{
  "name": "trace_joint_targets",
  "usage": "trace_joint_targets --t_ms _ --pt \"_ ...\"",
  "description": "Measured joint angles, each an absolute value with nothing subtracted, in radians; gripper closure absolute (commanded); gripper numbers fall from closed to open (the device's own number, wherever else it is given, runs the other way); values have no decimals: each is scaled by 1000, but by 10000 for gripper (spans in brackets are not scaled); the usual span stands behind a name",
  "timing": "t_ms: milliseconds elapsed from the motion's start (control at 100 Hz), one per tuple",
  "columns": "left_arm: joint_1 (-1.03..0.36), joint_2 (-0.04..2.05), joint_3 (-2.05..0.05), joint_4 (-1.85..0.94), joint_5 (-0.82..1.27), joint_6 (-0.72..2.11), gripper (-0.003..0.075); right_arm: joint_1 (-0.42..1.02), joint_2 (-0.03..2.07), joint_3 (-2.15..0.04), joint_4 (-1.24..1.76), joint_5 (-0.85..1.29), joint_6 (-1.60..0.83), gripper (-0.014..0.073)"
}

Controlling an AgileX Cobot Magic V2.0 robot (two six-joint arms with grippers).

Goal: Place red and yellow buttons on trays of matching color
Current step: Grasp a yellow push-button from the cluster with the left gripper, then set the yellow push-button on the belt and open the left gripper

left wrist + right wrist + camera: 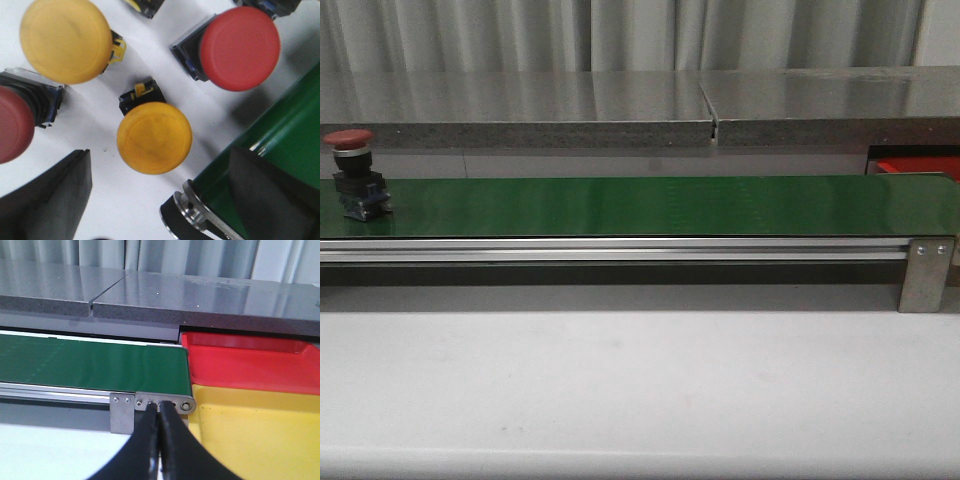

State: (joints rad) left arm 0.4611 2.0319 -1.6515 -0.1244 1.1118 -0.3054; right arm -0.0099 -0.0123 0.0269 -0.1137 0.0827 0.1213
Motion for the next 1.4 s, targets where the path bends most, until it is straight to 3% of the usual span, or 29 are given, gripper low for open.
trace_joint_targets --t_ms 310,660,1000,1400 --pt "462 2032 -1652 -91 1088 -325 229 -10 -12 27 -114 83 121 660" --pt "463 2072 -1652 -93 1099 -333 234 -10 -12 27 -114 83 121 660" --pt "463 2078 -1652 -93 1089 -333 496 -10 -12 27 -114 83 121 660" --pt "463 2045 -1652 -93 1089 -331 513 -10 -12 27 -114 83 121 660"
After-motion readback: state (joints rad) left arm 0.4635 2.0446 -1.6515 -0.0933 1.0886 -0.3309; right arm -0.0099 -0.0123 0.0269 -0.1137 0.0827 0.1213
